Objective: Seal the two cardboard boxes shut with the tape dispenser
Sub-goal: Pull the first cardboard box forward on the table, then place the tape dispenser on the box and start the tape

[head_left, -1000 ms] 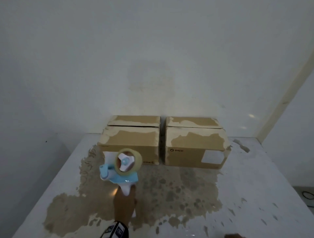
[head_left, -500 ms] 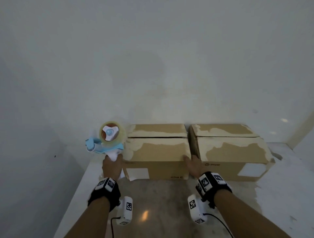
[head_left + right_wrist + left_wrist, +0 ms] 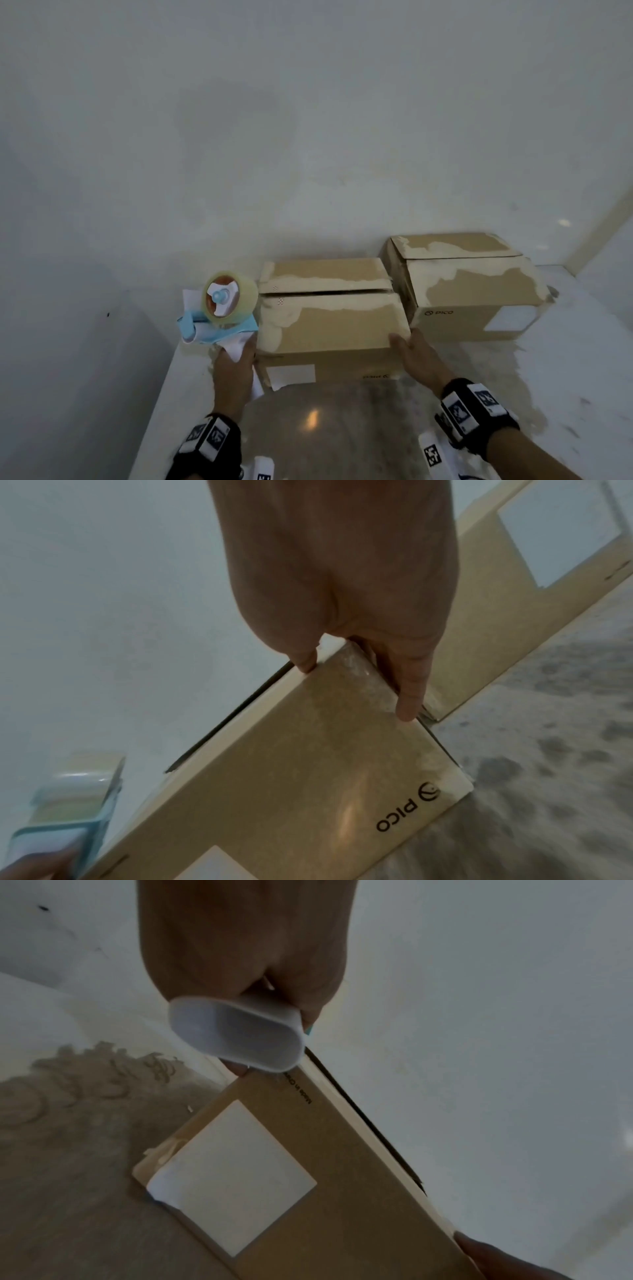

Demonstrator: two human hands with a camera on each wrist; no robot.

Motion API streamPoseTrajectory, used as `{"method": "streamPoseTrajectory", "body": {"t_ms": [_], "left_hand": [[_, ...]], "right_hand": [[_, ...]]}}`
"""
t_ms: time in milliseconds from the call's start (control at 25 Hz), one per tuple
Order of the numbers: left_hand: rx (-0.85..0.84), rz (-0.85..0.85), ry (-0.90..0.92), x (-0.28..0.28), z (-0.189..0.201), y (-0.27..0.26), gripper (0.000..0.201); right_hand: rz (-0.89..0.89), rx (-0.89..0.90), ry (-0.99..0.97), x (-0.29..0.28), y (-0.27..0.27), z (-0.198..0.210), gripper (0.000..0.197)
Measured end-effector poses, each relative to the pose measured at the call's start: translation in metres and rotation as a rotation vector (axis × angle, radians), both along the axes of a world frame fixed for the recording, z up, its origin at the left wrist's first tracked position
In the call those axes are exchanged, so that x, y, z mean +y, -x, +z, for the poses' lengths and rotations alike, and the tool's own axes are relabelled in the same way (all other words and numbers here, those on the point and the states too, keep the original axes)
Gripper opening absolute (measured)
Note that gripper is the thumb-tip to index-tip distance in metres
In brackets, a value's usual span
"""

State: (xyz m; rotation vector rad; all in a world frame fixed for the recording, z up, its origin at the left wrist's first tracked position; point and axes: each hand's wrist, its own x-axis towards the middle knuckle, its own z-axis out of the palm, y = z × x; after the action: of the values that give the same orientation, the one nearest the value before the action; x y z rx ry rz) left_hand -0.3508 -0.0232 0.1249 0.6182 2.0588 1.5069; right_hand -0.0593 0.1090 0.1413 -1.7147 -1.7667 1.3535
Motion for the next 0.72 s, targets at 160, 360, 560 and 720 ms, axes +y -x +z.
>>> {"method": "streamPoseTrajectory", "body": {"t_ms": [160,360,560,720], "left_hand": [[-0.059,0.002,0.013,-0.063,-0.021,-0.027,0.051],[-0.145,0.073,0.030,-0.118,-0.054,-0.048,0.045],[-0.190,0.068,0.017,-0.147,-0.025,-0.072,0.063],[0.095,0.156,0.192,-0.163,0.017,-0.085,0.045]], "right_hand": [[0.034,-0.004,0.020,-0.063,-0.039,0.001,0.045],[0.077,-0.008,0.082,-0.112,-0.080,0.001,0.041],[0.117,-0.027,0.113,-0.139,-0.098,0.000,0.050],[0.117,-0.142,0.055,-0.135,-0.108,0.006,0.067]]}}
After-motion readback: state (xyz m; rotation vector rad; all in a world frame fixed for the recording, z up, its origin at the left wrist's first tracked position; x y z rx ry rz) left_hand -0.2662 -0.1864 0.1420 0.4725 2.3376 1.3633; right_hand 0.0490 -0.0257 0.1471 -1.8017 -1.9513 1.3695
